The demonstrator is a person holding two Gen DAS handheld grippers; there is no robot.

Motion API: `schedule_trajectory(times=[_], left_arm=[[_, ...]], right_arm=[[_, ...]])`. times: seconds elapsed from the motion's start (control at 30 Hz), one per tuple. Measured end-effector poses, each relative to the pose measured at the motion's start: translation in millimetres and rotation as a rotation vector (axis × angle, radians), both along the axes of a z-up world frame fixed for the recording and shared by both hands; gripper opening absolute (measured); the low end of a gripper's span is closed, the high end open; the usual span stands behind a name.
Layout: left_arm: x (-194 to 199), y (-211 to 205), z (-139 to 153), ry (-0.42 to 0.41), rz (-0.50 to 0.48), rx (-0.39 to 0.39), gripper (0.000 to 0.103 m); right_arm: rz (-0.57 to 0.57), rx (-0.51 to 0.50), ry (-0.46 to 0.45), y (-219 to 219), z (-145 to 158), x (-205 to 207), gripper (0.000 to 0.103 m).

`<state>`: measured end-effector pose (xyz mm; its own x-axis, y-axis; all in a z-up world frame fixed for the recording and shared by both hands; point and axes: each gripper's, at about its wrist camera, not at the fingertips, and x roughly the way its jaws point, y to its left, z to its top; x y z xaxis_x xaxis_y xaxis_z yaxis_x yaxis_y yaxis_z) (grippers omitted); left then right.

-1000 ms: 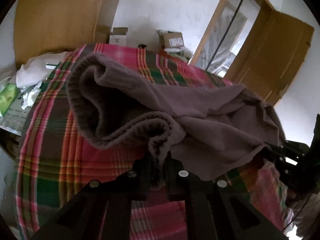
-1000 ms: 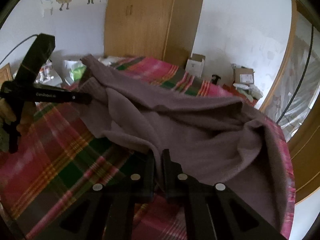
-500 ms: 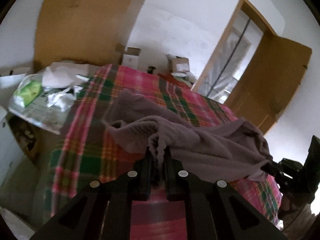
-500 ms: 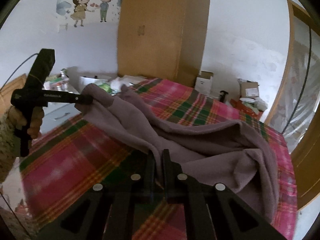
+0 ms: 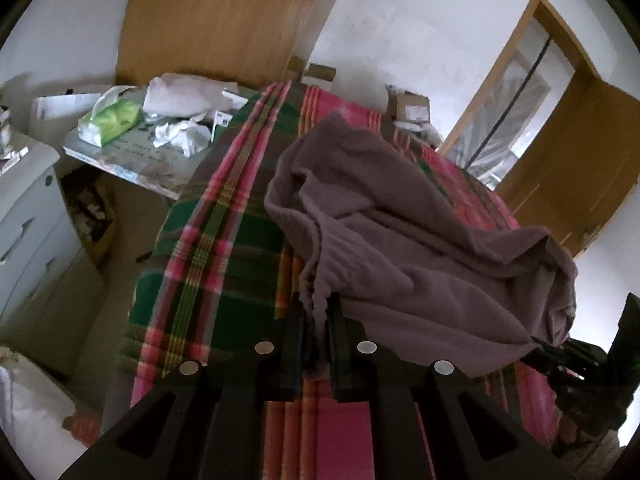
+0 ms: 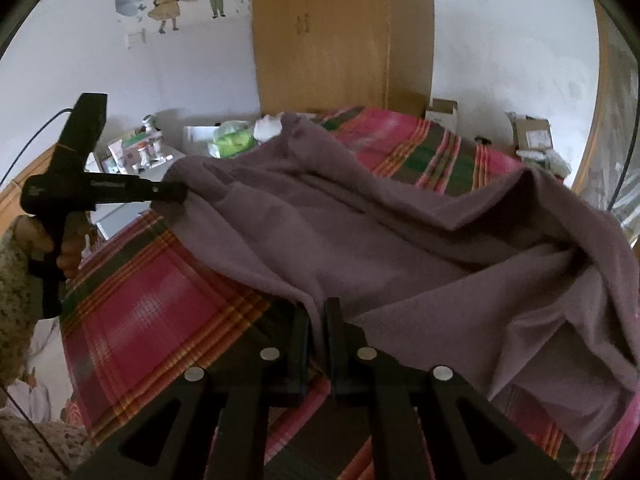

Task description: Fold clothes

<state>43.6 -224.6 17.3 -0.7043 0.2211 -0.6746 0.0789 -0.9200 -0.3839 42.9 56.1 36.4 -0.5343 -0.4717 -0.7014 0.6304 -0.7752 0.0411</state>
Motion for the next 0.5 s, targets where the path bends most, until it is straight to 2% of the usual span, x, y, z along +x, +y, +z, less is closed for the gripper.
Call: schedule_trajectory(times=[0.07, 0.13, 0.2, 0.4, 0.5], left_arm=[[2, 0, 3, 0.008, 0.007, 0.000, 0.017], [4, 0, 8, 0.020, 0.014, -0.001, 0.023], [7, 2, 15, 0.034, 0.018, -0.004, 0.027], [16, 38, 45, 0.142, -0.060, -0.102, 0.027], [8, 65, 50, 0.169, -0.172, -0.079, 0.027]], right_arm=[[-0.012, -0.017, -0.006, 6, 3, 1, 0.016], [-0.034, -0.044, 0.012, 18, 10, 7, 0.031], [-0.073, -0.068, 0.035, 35, 19, 12, 0.037], [-0.289, -0.127, 0.081, 113, 38, 24, 0.042], [-0.436, -0.114, 0.090, 151, 38, 24, 0.042]])
